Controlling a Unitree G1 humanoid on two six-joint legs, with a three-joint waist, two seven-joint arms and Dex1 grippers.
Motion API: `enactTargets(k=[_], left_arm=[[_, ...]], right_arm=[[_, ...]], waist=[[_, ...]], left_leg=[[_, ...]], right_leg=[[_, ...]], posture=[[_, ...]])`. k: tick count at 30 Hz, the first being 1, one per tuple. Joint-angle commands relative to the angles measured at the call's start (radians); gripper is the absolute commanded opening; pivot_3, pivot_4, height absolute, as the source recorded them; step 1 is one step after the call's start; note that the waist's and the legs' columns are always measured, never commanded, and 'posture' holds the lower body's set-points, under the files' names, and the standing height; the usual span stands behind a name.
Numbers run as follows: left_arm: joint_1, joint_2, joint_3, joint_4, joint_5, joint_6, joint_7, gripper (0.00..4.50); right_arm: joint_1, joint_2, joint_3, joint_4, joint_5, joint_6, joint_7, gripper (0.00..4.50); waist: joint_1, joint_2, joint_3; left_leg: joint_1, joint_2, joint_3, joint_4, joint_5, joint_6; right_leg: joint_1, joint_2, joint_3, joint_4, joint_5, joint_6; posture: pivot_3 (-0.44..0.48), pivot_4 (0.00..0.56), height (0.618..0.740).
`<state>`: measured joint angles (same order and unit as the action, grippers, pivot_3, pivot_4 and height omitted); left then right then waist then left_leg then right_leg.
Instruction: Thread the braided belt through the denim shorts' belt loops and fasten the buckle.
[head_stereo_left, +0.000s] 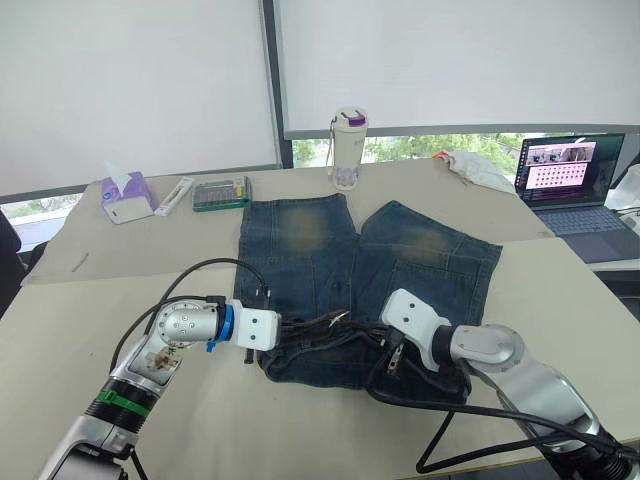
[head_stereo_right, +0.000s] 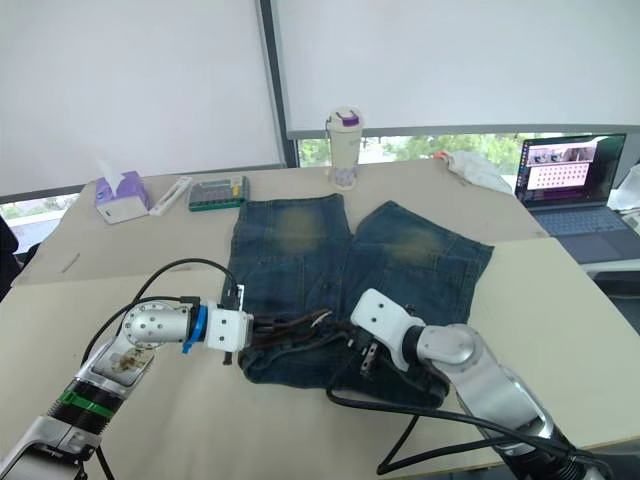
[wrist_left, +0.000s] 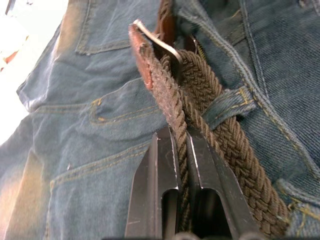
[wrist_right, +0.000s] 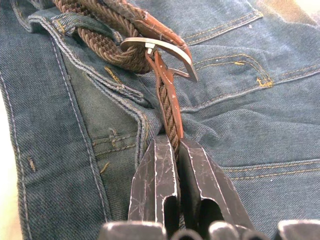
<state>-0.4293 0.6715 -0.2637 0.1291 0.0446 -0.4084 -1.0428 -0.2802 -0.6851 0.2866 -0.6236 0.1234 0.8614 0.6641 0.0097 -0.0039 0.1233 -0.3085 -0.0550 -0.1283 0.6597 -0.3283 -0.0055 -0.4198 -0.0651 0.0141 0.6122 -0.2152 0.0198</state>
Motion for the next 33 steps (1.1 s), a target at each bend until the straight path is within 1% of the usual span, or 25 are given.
enactTargets(k=[1, 6, 11, 17, 23, 33], left_arm=[[-0.029, 0.012, 0.009, 0.029, -0.008, -0.019, -0.014, 0.00], [-0.036, 0.012, 0.022, 0.052, -0.032, -0.006, -0.023, 0.00], [-0.049, 0.029, 0.013, 0.085, -0.015, -0.074, -0.048, 0.00], [-0.081, 0.021, 0.006, 0.122, -0.008, -0.107, -0.061, 0.00], [-0.108, 0.025, -0.016, 0.169, 0.015, -0.178, -0.081, 0.00], [-0.135, 0.007, -0.042, 0.196, 0.006, -0.224, -0.100, 0.00]], right_arm=[[-0.003, -0.034, -0.008, -0.041, -0.037, -0.026, -0.017, 0.02], [0.034, -0.030, -0.033, -0.043, -0.026, -0.025, -0.028, 0.02], [0.060, -0.062, -0.041, -0.031, -0.049, -0.051, -0.033, 0.02], [0.038, -0.067, -0.016, -0.028, -0.067, -0.084, -0.033, 0.02], [0.028, -0.028, -0.030, -0.042, -0.046, -0.087, -0.039, 0.02], [0.020, -0.019, 0.005, -0.058, -0.066, -0.117, -0.029, 0.02]], waist=[[-0.001, 0.000, 0.000], [0.001, 0.000, 0.000], [0.001, 0.000, 0.000], [0.001, 0.000, 0.000], [-0.001, 0.000, 0.000], [-0.003, 0.000, 0.000]], left_leg=[[0.000, 0.000, 0.000, 0.000, 0.000, 0.000], [0.000, 0.000, 0.000, 0.000, 0.000, 0.000], [0.000, 0.000, 0.000, 0.000, 0.000, 0.000], [0.000, 0.000, 0.001, 0.000, 0.000, 0.000], [0.000, 0.000, 0.002, 0.000, 0.000, 0.000], [0.000, 0.000, 0.002, 0.000, 0.000, 0.000]], right_leg=[[0.000, 0.000, 0.000, 0.000, 0.000, 0.000], [0.000, 0.000, 0.000, 0.000, 0.000, 0.000], [0.000, 0.000, 0.000, 0.000, 0.000, 0.000], [0.000, 0.000, 0.000, 0.000, 0.000, 0.000], [0.000, 0.001, 0.000, 0.000, 0.000, 0.000], [0.000, 0.001, 0.000, 0.000, 0.000, 0.000]], posture=[[0.000, 0.150, 0.740], [0.000, 0.150, 0.740], [0.000, 0.150, 0.740], [0.000, 0.150, 0.740], [0.000, 0.150, 0.740], [0.000, 0.150, 0.740]])
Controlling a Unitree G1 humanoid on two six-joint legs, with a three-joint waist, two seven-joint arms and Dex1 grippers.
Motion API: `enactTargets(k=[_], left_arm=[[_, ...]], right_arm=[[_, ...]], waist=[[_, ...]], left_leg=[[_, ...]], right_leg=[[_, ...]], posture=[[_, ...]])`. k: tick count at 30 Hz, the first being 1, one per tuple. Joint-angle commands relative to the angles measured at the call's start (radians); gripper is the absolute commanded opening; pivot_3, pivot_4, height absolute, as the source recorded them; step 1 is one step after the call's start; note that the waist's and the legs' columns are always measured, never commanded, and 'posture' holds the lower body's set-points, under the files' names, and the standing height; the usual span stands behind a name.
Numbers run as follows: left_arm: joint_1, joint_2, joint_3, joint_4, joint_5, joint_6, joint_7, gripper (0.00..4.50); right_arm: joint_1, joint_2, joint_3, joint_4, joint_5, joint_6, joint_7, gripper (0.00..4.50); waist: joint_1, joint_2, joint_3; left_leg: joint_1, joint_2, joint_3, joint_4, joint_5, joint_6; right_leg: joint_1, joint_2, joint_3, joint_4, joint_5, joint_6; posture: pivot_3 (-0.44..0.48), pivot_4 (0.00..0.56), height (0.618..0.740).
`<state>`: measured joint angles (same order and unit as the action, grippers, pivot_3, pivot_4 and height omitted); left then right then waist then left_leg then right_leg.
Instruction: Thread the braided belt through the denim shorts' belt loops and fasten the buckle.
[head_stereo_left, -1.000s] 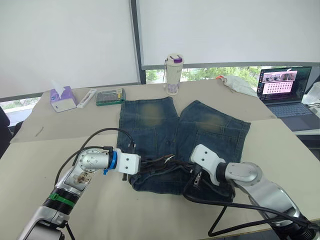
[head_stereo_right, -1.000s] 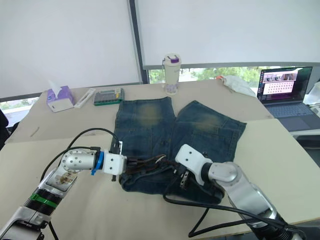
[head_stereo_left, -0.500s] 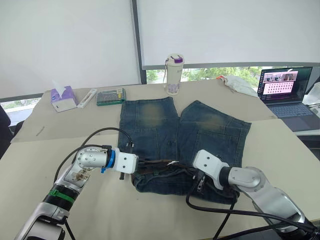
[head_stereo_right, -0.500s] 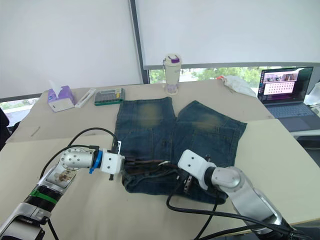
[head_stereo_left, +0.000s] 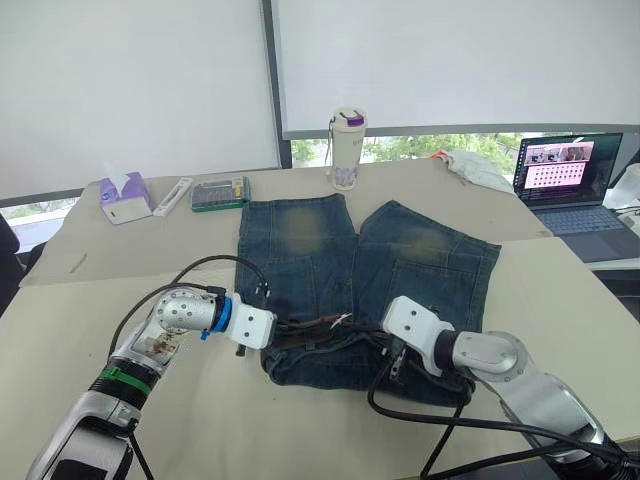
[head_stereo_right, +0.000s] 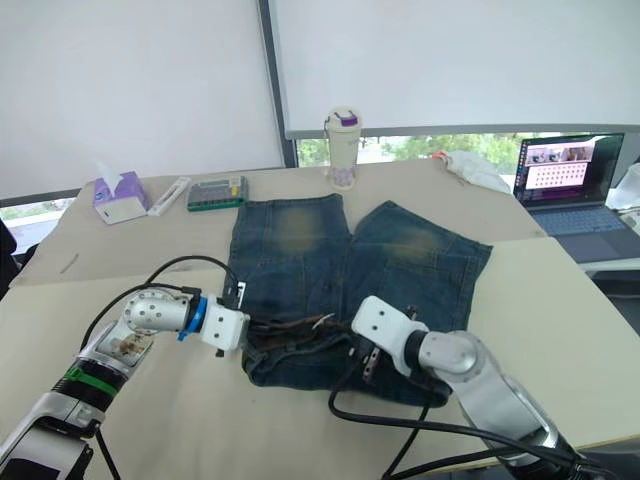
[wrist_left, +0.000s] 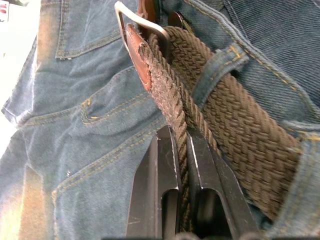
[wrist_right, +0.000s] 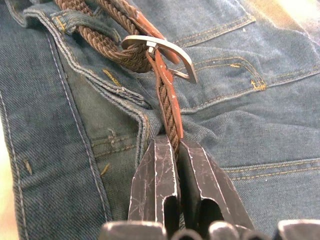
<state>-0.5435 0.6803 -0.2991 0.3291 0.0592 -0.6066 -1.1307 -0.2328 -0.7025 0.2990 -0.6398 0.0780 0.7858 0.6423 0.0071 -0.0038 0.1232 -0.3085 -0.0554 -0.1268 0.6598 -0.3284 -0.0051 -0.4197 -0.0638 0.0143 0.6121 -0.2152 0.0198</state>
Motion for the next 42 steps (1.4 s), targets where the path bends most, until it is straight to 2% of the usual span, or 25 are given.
enactTargets(k=[1, 11, 18, 26, 30, 31, 36, 42], left_arm=[[-0.023, -0.004, -0.009, -0.003, -0.013, -0.031, -0.016, 0.00], [-0.031, -0.023, -0.021, 0.000, -0.033, -0.053, -0.039, 0.00], [-0.033, -0.082, -0.012, -0.016, -0.002, 0.034, 0.031, 0.00], [-0.019, -0.149, -0.005, -0.087, 0.016, 0.178, 0.120, 0.00], [0.018, -0.180, -0.020, -0.133, 0.025, 0.237, 0.146, 0.00], [0.025, -0.186, -0.020, -0.143, 0.023, 0.256, 0.152, 0.00], [0.039, -0.192, -0.014, -0.169, 0.022, 0.307, 0.165, 0.00], [0.033, -0.193, -0.017, -0.174, 0.018, 0.321, 0.169, 0.00]], right_arm=[[-0.027, -0.006, 0.001, -0.040, -0.030, -0.046, -0.006, 0.02], [-0.060, 0.017, 0.058, -0.015, -0.077, -0.079, 0.009, 0.02], [-0.081, 0.039, 0.082, 0.004, -0.085, -0.095, 0.025, 0.02], [-0.064, -0.024, 0.102, 0.024, -0.117, -0.161, 0.093, 0.02], [-0.070, 0.005, 0.062, 0.006, -0.040, -0.119, 0.137, 0.02], [-0.064, 0.008, 0.034, -0.012, -0.008, -0.097, 0.150, 0.79], [-0.037, -0.011, -0.089, -0.065, 0.076, -0.016, 0.161, 2.44], [-0.073, -0.016, -0.102, -0.062, 0.078, 0.007, 0.125, 2.44]], waist=[[-0.001, 0.000, 0.000], [-0.006, 0.000, 0.000], [-0.007, 0.000, 0.000], [-0.005, 0.000, 0.000], [-0.006, 0.000, 0.000], [-0.006, 0.000, 0.000], [0.002, 0.000, 0.000], [0.004, 0.000, 0.000]], left_leg=[[0.000, 0.000, 0.000, 0.000, 0.000, 0.000], [0.000, 0.000, 0.001, 0.000, 0.000, 0.000], [0.000, 0.000, 0.001, 0.000, 0.000, 0.000], [0.000, 0.000, 0.001, 0.001, 0.000, 0.000], [0.000, 0.000, 0.001, 0.001, 0.000, 0.000], [0.000, 0.000, 0.000, 0.001, 0.000, 0.000], [0.000, 0.000, -0.001, 0.001, 0.000, 0.000], [0.000, 0.000, -0.001, 0.001, 0.000, 0.001]], right_leg=[[0.000, 0.000, 0.000, 0.000, 0.000, 0.000], [0.000, 0.001, 0.000, 0.000, 0.000, 0.000], [0.000, 0.001, 0.000, 0.000, 0.000, 0.000], [0.000, 0.001, 0.000, 0.000, 0.000, 0.000], [0.001, 0.001, 0.001, 0.000, 0.000, 0.000], [0.000, 0.001, 0.001, 0.000, 0.000, 0.000], [0.001, 0.001, 0.001, 0.000, 0.000, 0.000], [0.001, 0.000, 0.001, 0.000, 0.000, 0.000]], posture=[[0.000, 0.150, 0.740], [0.000, 0.150, 0.740], [0.000, 0.150, 0.740], [0.000, 0.150, 0.740], [0.000, 0.150, 0.740], [0.000, 0.150, 0.740], [0.000, 0.150, 0.740], [0.000, 0.150, 0.740]])
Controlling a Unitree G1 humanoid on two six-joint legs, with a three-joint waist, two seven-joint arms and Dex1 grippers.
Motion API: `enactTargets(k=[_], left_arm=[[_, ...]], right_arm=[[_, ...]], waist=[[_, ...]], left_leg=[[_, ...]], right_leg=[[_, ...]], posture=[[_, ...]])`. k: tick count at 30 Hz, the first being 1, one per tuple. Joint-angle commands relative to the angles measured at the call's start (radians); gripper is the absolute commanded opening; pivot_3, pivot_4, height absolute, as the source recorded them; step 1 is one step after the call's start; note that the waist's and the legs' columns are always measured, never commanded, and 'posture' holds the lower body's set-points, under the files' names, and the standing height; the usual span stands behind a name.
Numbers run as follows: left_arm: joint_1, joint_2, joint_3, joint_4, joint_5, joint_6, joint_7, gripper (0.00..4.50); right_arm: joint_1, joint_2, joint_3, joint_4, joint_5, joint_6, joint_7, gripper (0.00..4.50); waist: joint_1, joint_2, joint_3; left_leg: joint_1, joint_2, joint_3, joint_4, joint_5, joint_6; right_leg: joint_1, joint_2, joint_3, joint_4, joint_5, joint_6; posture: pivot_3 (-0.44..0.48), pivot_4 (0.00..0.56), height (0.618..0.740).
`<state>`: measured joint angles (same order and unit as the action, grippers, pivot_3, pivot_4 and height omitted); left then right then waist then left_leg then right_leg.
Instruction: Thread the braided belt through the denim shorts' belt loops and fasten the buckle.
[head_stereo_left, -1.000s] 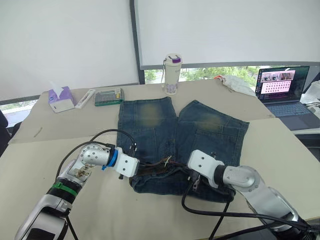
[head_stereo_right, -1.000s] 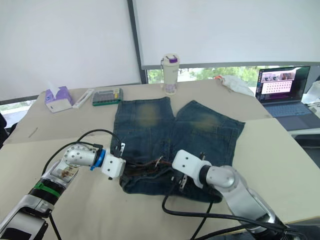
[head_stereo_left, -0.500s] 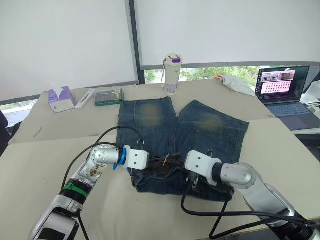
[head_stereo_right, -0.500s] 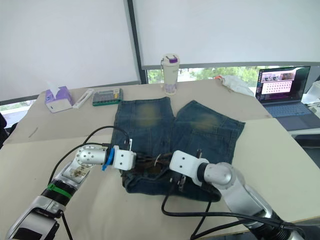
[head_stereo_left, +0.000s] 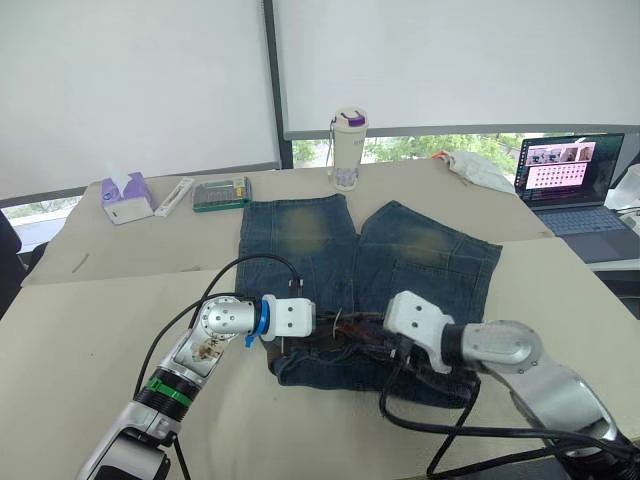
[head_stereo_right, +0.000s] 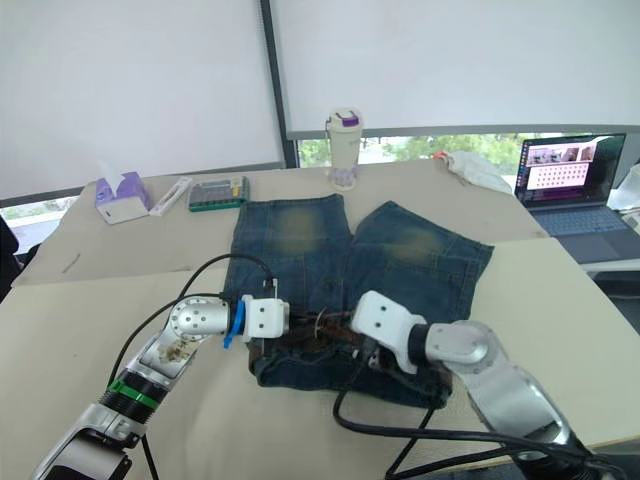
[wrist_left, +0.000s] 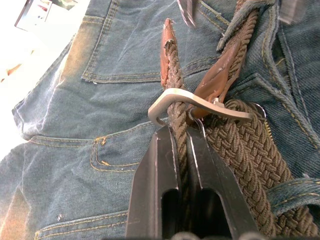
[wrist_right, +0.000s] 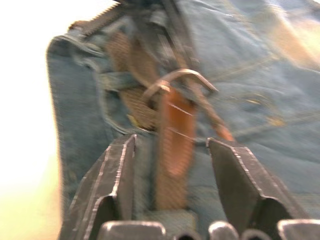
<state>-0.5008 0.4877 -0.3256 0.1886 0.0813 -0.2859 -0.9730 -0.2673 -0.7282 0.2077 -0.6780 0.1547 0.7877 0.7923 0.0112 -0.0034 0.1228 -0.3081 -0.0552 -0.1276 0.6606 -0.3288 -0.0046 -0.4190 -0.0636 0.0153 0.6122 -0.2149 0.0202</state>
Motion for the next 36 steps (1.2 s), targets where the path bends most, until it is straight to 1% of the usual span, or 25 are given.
enactTargets(k=[1, 2, 5, 9, 12, 16, 17, 18, 19, 20, 22, 23, 24, 25, 26, 27, 28, 29, 30, 32, 33, 35, 36], left_arm=[[-0.011, -0.002, 0.009, -0.034, -0.005, 0.002, 0.011, 0.00], [-0.013, -0.003, 0.008, -0.035, -0.006, 0.004, 0.011, 0.00], [-0.018, -0.006, 0.009, -0.038, -0.010, 0.007, 0.008, 0.00], [-0.021, -0.007, 0.011, -0.040, -0.014, 0.007, 0.007, 0.00], [-0.022, -0.008, 0.013, -0.045, -0.017, 0.009, 0.007, 0.00], [-0.022, -0.010, 0.019, -0.052, -0.024, 0.008, 0.012, 0.00], [-0.014, -0.010, 0.033, -0.076, -0.073, 0.067, -0.012, 0.00], [-0.007, -0.010, 0.043, -0.094, -0.110, 0.112, -0.030, 0.00], [0.004, -0.019, 0.079, -0.155, -0.229, 0.288, -0.043, 0.00], [0.012, -0.022, 0.126, -0.212, -0.354, 0.466, -0.041, 0.74], [0.024, -0.009, 0.203, -0.295, -0.534, 0.738, -0.029, 1.24], [0.035, 0.017, 0.237, -0.321, -0.615, 0.858, -0.037, 1.69], [0.050, 0.045, 0.255, -0.338, -0.664, 0.942, -0.049, 2.04], [0.070, 0.074, 0.267, -0.352, -0.700, 1.002, -0.066, 2.32], [0.096, 0.103, 0.275, -0.361, -0.730, 1.051, -0.082, 2.70], [0.131, 0.127, 0.270, -0.364, -0.731, 1.065, -0.094, 2.39], [0.154, 0.144, 0.267, -0.368, -0.732, 1.075, -0.098, 2.27], [0.178, 0.159, 0.254, -0.370, -0.718, 1.074, -0.102, 2.02], [0.200, 0.174, 0.223, -0.364, -0.677, 1.051, -0.100, 1.80], [0.230, 0.185, 0.164, -0.336, -0.586, 0.990, -0.078, 1.01], [0.239, 0.183, 0.136, -0.306, -0.541, 0.969, -0.057, 0.76], [0.251, 0.183, 0.088, -0.249, -0.456, 0.908, -0.028, 0.09], [0.259, 0.185, 0.065, -0.225, -0.425, 0.890, -0.023, 0.04]], right_arm=[[-0.053, 0.018, -0.001, -0.017, -0.005, 0.005, -0.037, 2.44], [-0.066, 0.026, 0.010, -0.010, -0.011, 0.003, -0.047, 2.44], [-0.098, 0.020, 0.085, 0.049, -0.107, -0.042, -0.097, 2.44], [-0.112, 0.010, 0.150, 0.111, -0.179, -0.099, -0.102, 2.44], [-0.117, 0.017, 0.163, 0.130, -0.203, -0.122, -0.103, 1.63], [-0.114, 0.042, 0.148, 0.130, -0.195, -0.125, -0.103, 0.27], [-0.109, 0.041, 0.143, 0.127, -0.195, -0.124, -0.102, 0.03], [-0.103, 0.040, 0.139, 0.123, -0.195, -0.123, -0.101, 0.03], [-0.094, 0.036, 0.130, 0.115, -0.193, -0.119, -0.101, 0.03], [-0.082, 0.027, 0.121, 0.105, -0.192, -0.116, -0.101, 0.00], [-0.061, 0.016, 0.106, 0.089, -0.191, -0.111, -0.100, 0.00], [-0.050, 0.013, 0.098, 0.082, -0.189, -0.109, -0.101, 0.00], [-0.040, 0.013, 0.091, 0.076, -0.186, -0.108, -0.101, 0.00], [-0.030, 0.011, 0.086, 0.068, -0.185, -0.109, -0.101, 0.00], [-0.020, 0.010, 0.082, 0.061, -0.184, -0.109, -0.100, 0.00], [-0.010, 0.008, 0.078, 0.054, -0.184, -0.111, -0.100, 0.00], [-0.003, 0.007, 0.075, 0.050, -0.184, -0.112, -0.101, 0.00], [0.004, 0.006, 0.072, 0.044, -0.183, -0.110, -0.100, 0.00], [0.010, 0.005, 0.069, 0.039, -0.184, -0.111, -0.100, 0.00], [0.019, 0.003, 0.063, 0.033, -0.186, -0.108, -0.100, 0.00], [0.026, -0.002, 0.058, 0.028, -0.187, -0.106, -0.099, 0.00], [0.053, -0.023, 0.039, 0.012, -0.190, -0.101, -0.095, 0.00], [0.076, -0.042, 0.022, 0.001, -0.191, -0.098, -0.091, 0.00]], waist=[[-0.001, 0.000, 0.000], [-0.002, 0.000, 0.000], [0.001, 0.001, 0.000], [0.000, 0.001, 0.000], [0.000, 0.001, 0.000], [0.000, 0.001, 0.000], [0.001, 0.001, 0.000], [0.001, 0.001, 0.000], [0.000, 0.001, 0.000], [-0.001, 0.001, 0.000], [-0.004, 0.001, 0.000], [-0.008, 0.001, 0.000], [-0.011, 0.001, -0.001], [-0.016, 0.001, -0.001], [-0.023, 0.002, -0.001], [-0.026, 0.004, -0.002], [-0.028, 0.004, -0.003], [-0.028, 0.005, -0.003], [-0.027, 0.004, -0.003], [-0.018, 0.004, -0.002], [-0.012, 0.004, -0.003], [-0.001, 0.004, -0.003], [0.003, 0.005, -0.004]], left_leg=[[0.000, 0.000, 0.000, 0.000, 0.000, 0.000], [0.000, 0.000, 0.000, 0.000, 0.000, 0.000], [0.000, 0.000, 0.000, 0.000, 0.000, 0.000], [0.000, 0.000, 0.002, 0.000, 0.002, -0.003], [0.000, 0.000, 0.002, 0.000, 0.002, -0.003], [0.000, 0.000, 0.002, 0.000, 0.002, -0.003], [0.000, 0.000, 0.002, 0.000, 0.002, -0.003], [-0.001, 0.000, 0.002, 0.000, 0.002, -0.003], [-0.001, 0.000, 0.002, 0.000, 0.001, -0.003], [-0.001, 0.000, 0.001, 0.000, 0.001, -0.002], [-0.002, 0.000, -0.001, 0.000, 0.000, 0.001], [-0.002, 0.000, -0.001, 0.000, 0.000, 0.001], [-0.001, 0.000, -0.001, 0.000, 0.000, 0.001], [-0.001, 0.000, -0.001, 0.000, 0.000, 0.001], [0.000, 0.000, -0.001, 0.000, -0.001, 0.001], [0.001, 0.001, -0.001, -0.001, -0.001, 0.002], [0.002, 0.001, -0.001, -0.001, -0.001, 0.002], [0.002, 0.001, -0.001, -0.002, -0.001, 0.002], [0.002, 0.001, -0.001, -0.002, -0.001, 0.002], [0.001, 0.001, -0.001, -0.001, -0.001, 0.001], [0.001, 0.001, -0.001, -0.001, -0.001, 0.000], [0.002, 0.000, -0.001, -0.001, -0.001, 0.000], [0.002, 0.000, -0.001, -0.001, -0.001, 0.000]], right_leg=[[0.000, 0.000, 0.000, 0.000, 0.000, 0.000], [0.000, 0.000, 0.000, 0.000, 0.000, 0.000], [0.000, 0.000, 0.000, 0.000, 0.000, 0.000], [0.000, -0.002, 0.000, 0.000, 0.000, 0.000], [-0.001, -0.001, 0.000, 0.000, 0.000, 0.000], [0.000, -0.001, 0.000, 0.000, 0.000, 0.000], [0.000, -0.001, 0.000, 0.000, 0.000, 0.000], [-0.001, -0.002, 0.000, 0.000, 0.000, 0.000], [-0.001, -0.002, 0.000, 0.000, 0.000, 0.000], [-0.001, -0.002, 0.000, 0.000, 0.000, 0.000], [-0.001, -0.001, -0.001, 0.001, 0.000, 0.000], [-0.001, -0.001, -0.001, 0.001, 0.000, 0.000], [-0.001, 0.000, -0.001, 0.001, 0.000, 0.000], [-0.001, 0.000, 0.000, 0.001, 0.000, 0.000], [-0.001, 0.001, 0.000, 0.001, 0.000, 0.000], [-0.001, 0.002, 0.000, 0.002, 0.000, 0.000], [-0.001, 0.002, 0.001, 0.001, 0.000, 0.000], [-0.001, 0.002, 0.001, 0.001, 0.000, 0.000], [-0.001, 0.002, 0.001, 0.001, 0.000, 0.000], [-0.001, 0.002, 0.001, 0.000, 0.000, 0.000], [0.000, 0.001, 0.001, 0.000, 0.000, 0.000], [0.000, 0.000, 0.001, -0.001, 0.000, 0.000], [0.001, -0.001, 0.001, -0.001, 0.000, 0.000]], posture=[[0.000, 0.150, 0.740], [0.000, 0.150, 0.740], [0.000, 0.150, 0.740], [0.000, 0.150, 0.740], [0.000, 0.150, 0.740], [0.000, 0.150, 0.740], [0.000, 0.150, 0.740], [0.000, 0.150, 0.740], [0.000, 0.150, 0.740], [0.000, 0.150, 0.740], [0.000, 0.150, 0.740], [0.000, 0.150, 0.740], [0.000, 0.150, 0.740], [0.000, 0.150, 0.740], [0.000, 0.150, 0.740], [0.000, 0.150, 0.740], [0.000, 0.150, 0.740], [0.000, 0.150, 0.740], [0.000, 0.150, 0.740], [0.000, 0.150, 0.740], [0.000, 0.150, 0.740], [0.000, 0.150, 0.740], [0.000, 0.150, 0.740]])
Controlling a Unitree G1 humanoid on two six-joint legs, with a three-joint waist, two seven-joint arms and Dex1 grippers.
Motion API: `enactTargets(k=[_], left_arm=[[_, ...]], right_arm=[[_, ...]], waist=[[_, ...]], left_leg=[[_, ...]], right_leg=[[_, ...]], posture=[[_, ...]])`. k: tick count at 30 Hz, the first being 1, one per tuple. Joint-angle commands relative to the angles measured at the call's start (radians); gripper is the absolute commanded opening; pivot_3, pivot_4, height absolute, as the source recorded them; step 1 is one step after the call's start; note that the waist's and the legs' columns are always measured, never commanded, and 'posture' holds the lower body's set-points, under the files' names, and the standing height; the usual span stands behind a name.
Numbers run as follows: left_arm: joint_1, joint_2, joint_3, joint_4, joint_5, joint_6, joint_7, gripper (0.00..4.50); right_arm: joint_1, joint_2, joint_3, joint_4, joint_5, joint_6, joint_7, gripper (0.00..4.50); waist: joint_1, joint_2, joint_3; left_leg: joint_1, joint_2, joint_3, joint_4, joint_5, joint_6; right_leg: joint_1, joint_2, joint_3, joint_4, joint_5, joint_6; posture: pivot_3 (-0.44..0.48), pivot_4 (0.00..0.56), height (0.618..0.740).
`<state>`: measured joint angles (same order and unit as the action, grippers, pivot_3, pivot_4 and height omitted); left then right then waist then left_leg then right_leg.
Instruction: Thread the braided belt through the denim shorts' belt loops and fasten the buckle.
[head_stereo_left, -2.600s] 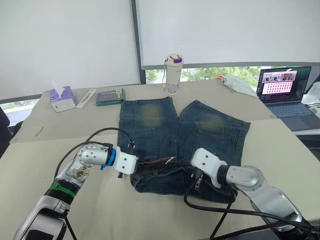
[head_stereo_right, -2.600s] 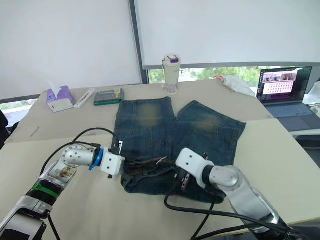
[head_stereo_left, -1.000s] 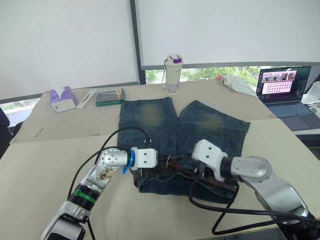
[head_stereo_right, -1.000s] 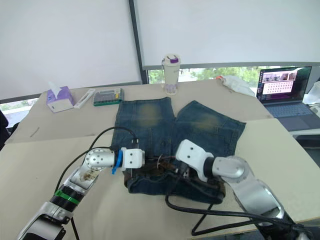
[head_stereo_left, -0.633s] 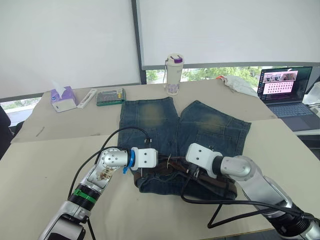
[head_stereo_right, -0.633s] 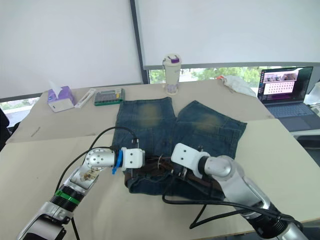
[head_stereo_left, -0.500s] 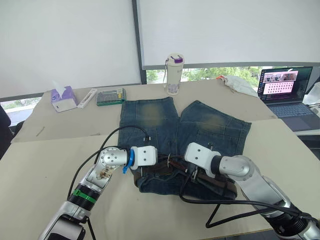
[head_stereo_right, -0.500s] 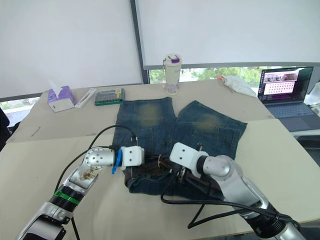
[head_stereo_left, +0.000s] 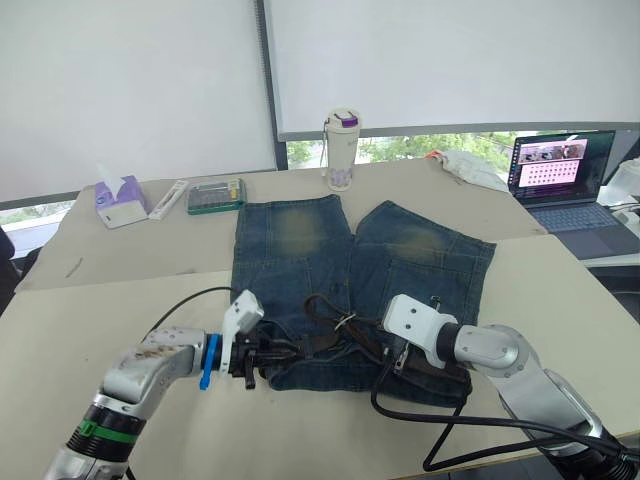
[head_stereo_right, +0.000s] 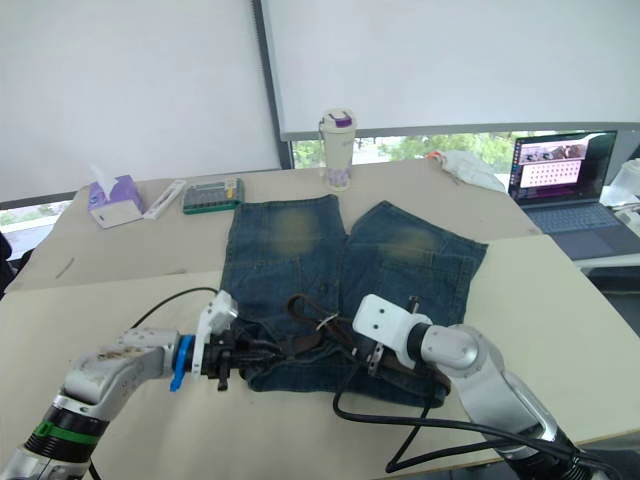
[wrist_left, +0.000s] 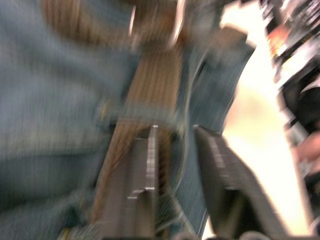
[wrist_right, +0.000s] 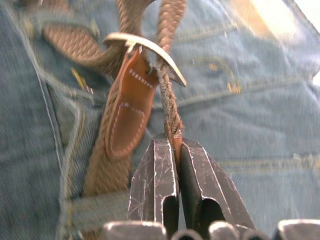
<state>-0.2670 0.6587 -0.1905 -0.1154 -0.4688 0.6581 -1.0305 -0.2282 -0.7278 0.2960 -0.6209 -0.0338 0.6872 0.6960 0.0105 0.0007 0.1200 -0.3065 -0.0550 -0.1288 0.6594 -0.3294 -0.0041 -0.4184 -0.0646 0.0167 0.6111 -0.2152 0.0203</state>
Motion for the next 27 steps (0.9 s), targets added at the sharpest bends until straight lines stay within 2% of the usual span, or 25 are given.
enactTargets(k=[1, 7, 9, 10, 13, 21, 27], left_arm=[[0.033, 0.014, -0.082, 0.095, 0.141, -0.066, 0.038, 0.04], [0.073, 0.019, -0.096, 0.158, 0.207, -0.158, 0.059, 0.04], [0.075, 0.017, -0.095, 0.169, 0.217, -0.176, 0.065, 0.04], [0.075, 0.016, -0.094, 0.174, 0.221, -0.183, 0.069, 0.04], [0.066, 0.011, -0.099, 0.187, 0.241, -0.198, 0.082, 0.04], [0.069, 0.008, -0.099, 0.159, 0.248, -0.178, 0.105, 0.04], [0.089, -0.001, -0.064, 0.139, 0.218, -0.224, 0.104, 0.04]], right_arm=[[0.064, -0.063, -0.086, -0.068, -0.004, 0.005, 0.008, 0.00], [0.307, -0.199, -0.292, -0.087, -0.020, -0.025, 0.025, 0.00], [0.379, -0.231, -0.353, -0.074, -0.037, -0.041, 0.021, 0.00], [0.407, -0.244, -0.379, -0.067, -0.045, -0.047, 0.016, 0.00], [0.476, -0.267, -0.440, -0.056, -0.070, -0.054, 0.009, 0.00], [0.544, -0.262, -0.390, -0.095, -0.108, -0.036, 0.004, 0.00], [0.571, -0.152, -0.297, -0.189, -0.053, -0.029, -0.009, 0.00]], waist=[[0.004, 0.001, -0.001], [-0.001, 0.007, -0.008], [-0.008, 0.009, -0.009], [-0.011, 0.010, -0.009], [-0.014, 0.011, -0.010], [-0.012, 0.011, -0.010], [-0.020, 0.010, -0.011]], left_leg=[[0.000, 0.000, 0.000, 0.000, 0.000, 0.000], [0.002, 0.000, 0.001, -0.001, -0.002, 0.004], [0.007, 0.000, 0.002, -0.001, -0.005, 0.006], [0.008, 0.000, 0.003, -0.001, -0.006, 0.006], [0.008, 0.000, 0.003, -0.001, -0.006, 0.006], [0.009, -0.002, 0.002, -0.001, -0.006, 0.006], [0.009, 0.000, 0.001, -0.001, -0.006, 0.006]], right_leg=[[0.000, -0.001, 0.000, 0.000, 0.000, 0.000], [0.009, -0.003, 0.000, 0.000, -0.004, 0.004], [0.016, -0.004, 0.000, 0.000, -0.008, 0.005], [0.016, -0.004, 0.000, 0.001, -0.012, 0.012], [0.017, -0.004, 0.000, 0.001, -0.014, 0.014], [0.019, -0.006, 0.000, 0.001, -0.014, 0.015], [0.018, -0.005, 0.000, 0.001, -0.015, 0.016]], posture=[[0.000, 0.150, 0.740], [0.000, 0.150, 0.740], [0.000, 0.150, 0.740], [0.000, 0.150, 0.740], [0.000, 0.150, 0.740], [0.000, 0.150, 0.740], [0.000, 0.150, 0.740]])
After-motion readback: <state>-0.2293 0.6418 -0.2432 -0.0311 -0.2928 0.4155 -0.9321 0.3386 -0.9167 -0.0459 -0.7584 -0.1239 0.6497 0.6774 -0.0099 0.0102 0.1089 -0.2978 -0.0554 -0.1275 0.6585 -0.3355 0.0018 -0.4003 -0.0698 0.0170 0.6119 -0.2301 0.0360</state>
